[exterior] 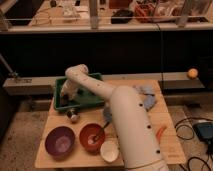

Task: Place eraser in paper cup

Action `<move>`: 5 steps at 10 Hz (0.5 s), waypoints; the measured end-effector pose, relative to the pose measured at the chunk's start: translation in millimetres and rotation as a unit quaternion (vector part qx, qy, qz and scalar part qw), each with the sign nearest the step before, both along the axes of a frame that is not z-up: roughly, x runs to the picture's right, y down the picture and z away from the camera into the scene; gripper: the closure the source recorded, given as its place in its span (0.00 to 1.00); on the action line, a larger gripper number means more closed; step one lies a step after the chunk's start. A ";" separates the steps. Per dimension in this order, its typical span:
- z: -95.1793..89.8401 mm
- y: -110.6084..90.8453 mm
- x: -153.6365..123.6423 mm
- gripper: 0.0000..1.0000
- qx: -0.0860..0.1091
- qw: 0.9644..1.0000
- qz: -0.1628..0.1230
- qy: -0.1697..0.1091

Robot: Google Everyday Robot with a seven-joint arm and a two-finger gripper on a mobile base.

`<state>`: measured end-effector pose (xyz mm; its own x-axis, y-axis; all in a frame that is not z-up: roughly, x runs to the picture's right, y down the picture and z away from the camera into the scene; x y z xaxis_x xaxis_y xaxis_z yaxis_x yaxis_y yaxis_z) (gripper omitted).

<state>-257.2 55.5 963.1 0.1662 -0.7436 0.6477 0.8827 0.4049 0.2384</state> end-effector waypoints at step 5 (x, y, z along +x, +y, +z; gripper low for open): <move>3.2 1.5 -1.9 0.71 -0.006 1.000 -0.001 0.005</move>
<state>-259.1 57.0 966.3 0.1707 -0.7359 0.6552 0.8860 0.4056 0.2247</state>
